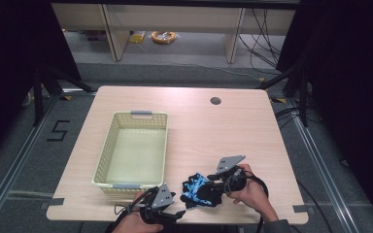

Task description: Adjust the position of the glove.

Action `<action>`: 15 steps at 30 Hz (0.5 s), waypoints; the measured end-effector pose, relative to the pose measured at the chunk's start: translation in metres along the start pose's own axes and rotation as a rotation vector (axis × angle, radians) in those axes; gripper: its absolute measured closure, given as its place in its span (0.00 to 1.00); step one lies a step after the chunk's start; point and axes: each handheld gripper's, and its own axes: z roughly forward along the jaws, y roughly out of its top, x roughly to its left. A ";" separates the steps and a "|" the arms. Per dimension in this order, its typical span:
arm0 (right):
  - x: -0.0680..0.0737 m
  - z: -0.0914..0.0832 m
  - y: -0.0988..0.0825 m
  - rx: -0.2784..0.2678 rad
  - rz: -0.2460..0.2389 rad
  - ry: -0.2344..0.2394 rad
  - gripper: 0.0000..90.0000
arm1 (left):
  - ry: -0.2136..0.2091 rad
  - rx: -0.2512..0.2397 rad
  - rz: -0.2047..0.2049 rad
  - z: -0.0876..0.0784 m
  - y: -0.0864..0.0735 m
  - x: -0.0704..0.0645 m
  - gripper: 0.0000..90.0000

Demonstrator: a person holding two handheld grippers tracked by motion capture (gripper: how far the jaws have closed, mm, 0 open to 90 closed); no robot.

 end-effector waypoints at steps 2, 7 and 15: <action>0.001 -0.008 -0.001 -0.020 0.031 -0.021 0.73 | 0.001 0.001 0.001 0.002 0.002 0.001 0.40; 0.019 -0.030 -0.012 -0.003 0.126 -0.132 0.71 | -0.010 0.008 0.032 0.002 0.004 0.001 0.40; 0.035 -0.038 -0.037 0.024 0.140 -0.192 0.71 | -0.008 -0.003 0.004 0.005 0.007 -0.006 0.40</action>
